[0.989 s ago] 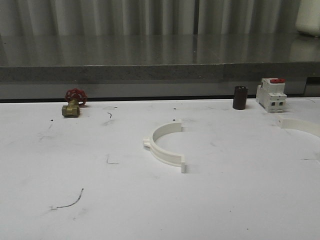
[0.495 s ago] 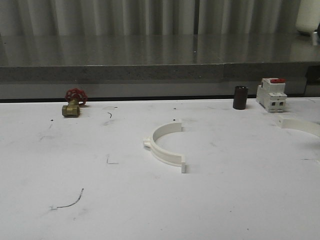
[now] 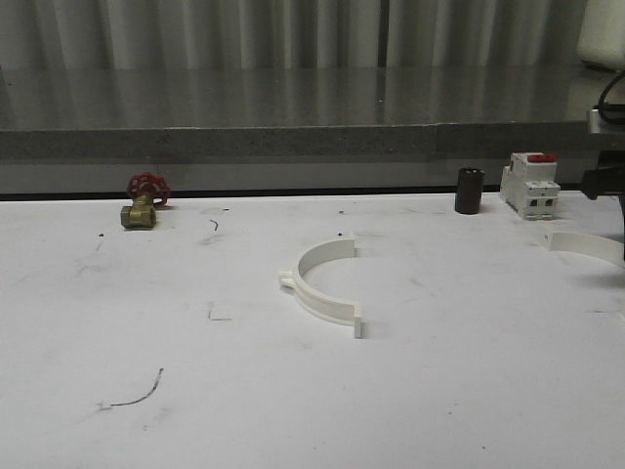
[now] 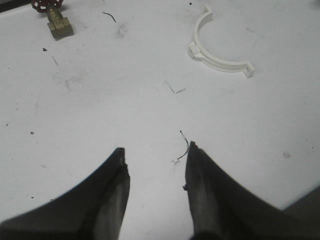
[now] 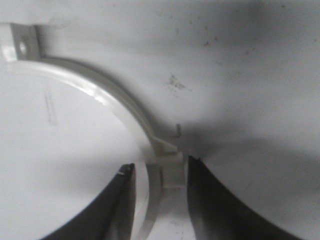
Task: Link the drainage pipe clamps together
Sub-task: 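Lower the right gripper and grasp the other white clamp half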
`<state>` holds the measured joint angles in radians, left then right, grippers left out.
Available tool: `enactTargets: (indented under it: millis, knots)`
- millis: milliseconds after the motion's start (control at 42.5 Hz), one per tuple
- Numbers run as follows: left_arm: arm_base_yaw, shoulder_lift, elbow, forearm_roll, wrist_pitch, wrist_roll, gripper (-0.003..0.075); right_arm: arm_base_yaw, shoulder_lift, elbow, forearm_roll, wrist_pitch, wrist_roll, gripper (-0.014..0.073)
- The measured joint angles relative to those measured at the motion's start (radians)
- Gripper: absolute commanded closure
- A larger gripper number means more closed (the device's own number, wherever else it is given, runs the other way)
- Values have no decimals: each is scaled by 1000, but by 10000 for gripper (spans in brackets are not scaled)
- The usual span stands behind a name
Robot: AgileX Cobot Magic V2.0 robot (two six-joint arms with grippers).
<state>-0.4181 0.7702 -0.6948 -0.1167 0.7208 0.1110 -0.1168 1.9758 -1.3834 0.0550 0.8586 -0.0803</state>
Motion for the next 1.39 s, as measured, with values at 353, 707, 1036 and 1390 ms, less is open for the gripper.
enactTargets:
  millis: [353, 707, 1036, 1390]
  knots:
    - [0, 0, 0, 0, 0, 0, 447, 0, 0, 0, 0, 9, 0, 386]
    - [0, 0, 0, 0, 0, 0, 447, 0, 0, 0, 0, 13, 2, 386]
    - [0, 0, 0, 0, 0, 0, 447, 32, -50, 0, 0, 29, 36, 386]
    - [0, 0, 0, 0, 0, 0, 447, 199, -152, 0, 15, 147, 106, 386]
